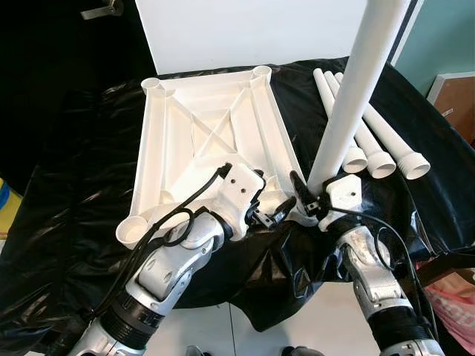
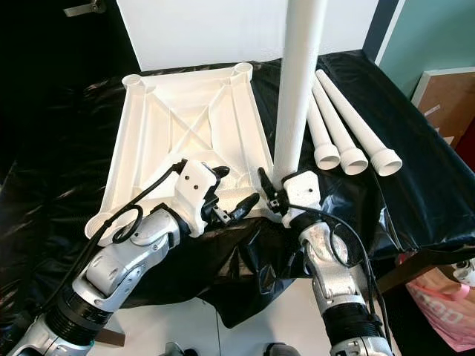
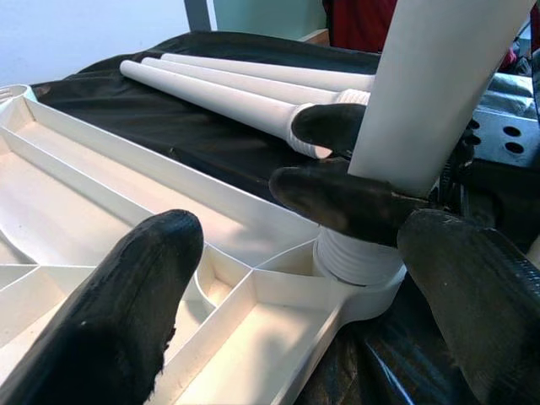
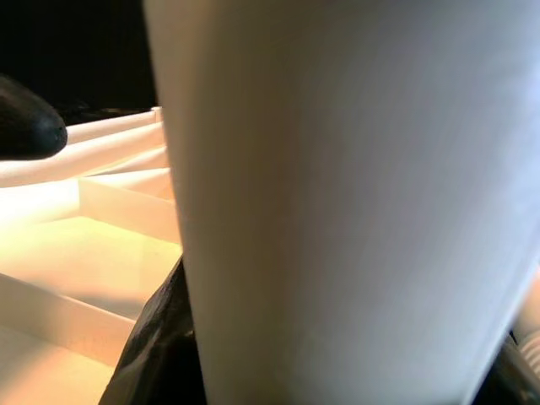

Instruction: Building children table

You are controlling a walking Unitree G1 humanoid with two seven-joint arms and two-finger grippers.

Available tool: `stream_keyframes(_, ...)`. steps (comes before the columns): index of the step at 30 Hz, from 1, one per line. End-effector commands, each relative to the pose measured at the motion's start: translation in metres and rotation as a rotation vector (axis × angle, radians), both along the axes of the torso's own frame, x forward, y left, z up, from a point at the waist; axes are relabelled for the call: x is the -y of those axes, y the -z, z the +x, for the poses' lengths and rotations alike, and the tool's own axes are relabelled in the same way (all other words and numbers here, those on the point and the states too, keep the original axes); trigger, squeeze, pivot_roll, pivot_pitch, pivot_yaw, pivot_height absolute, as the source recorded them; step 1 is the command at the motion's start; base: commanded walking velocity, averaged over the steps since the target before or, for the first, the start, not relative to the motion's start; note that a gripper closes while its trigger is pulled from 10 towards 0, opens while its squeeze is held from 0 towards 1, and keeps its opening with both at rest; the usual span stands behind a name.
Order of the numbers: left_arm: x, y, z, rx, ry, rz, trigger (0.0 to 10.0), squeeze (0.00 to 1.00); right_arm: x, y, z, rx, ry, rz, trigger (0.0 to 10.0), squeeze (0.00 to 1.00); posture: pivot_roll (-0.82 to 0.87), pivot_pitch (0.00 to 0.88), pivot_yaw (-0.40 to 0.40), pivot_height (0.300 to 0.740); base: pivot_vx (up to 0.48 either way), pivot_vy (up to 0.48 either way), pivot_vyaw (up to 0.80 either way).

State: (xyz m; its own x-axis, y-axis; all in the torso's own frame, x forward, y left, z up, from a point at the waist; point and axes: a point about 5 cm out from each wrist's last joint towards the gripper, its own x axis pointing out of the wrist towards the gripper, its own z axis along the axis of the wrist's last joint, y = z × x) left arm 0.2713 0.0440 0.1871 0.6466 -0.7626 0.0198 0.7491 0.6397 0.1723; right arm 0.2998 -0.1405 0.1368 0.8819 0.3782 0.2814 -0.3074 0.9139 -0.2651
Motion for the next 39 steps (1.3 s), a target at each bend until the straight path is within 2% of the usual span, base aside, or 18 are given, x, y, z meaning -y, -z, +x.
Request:
stream_keyframes(1,0.006,0.002,-0.006,-0.017,0.147,0.038,10.0,0.00,0.002,0.036,-0.008,-0.149,-0.010,-0.081,10.0,0.00,-0.11,0.112,0.051,0.740,0.000,0.000,0.00)
stream_keyframes(2,0.006,0.002,-0.006,-0.017,0.147,0.038,10.0,0.00,0.002,0.036,-0.008,-0.149,-0.010,-0.081,10.0,0.00,-0.11,0.112,0.051,0.740,0.000,0.000,0.00)
stream_keyframes(4,0.007,0.002,-0.006,-0.015,0.149,0.038,10.0,0.00,-0.003,0.038,-0.012,-0.122,-0.059,-0.169,10.0,0.00,-0.12,0.110,0.050,0.740,0.000,0.000,0.00)
stream_keyframes(11,0.007,0.002,-0.007,-0.014,0.150,0.038,10.0,0.00,-0.004,0.041,-0.012,-0.140,-0.070,-0.156,10.0,0.00,-0.12,0.103,0.047,0.740,0.000,0.000,0.00)
stream_keyframes(14,0.008,0.002,-0.007,-0.012,0.151,0.038,10.0,0.00,0.002,0.043,-0.008,-0.209,-0.014,-0.007,10.0,0.00,-0.12,0.098,0.045,0.740,0.000,0.000,0.00)
stream_keyframes(16,0.008,0.003,-0.006,-0.011,0.151,0.038,10.0,0.00,0.006,0.044,-0.006,-0.241,0.013,0.041,10.0,0.00,-0.12,0.097,0.044,0.740,0.000,0.000,0.00)
stream_keyframes(23,0.009,0.003,-0.007,-0.011,0.157,0.039,10.0,0.00,0.012,0.047,0.000,-0.298,0.070,0.088,10.0,0.00,-0.12,0.094,0.044,0.740,0.000,0.000,0.00)
stream_keyframes(39,0.008,0.005,-0.008,-0.010,0.158,0.041,10.0,0.00,0.015,0.054,0.004,-0.407,0.134,0.179,10.0,0.00,-0.12,0.091,0.044,0.740,0.000,0.000,0.00)
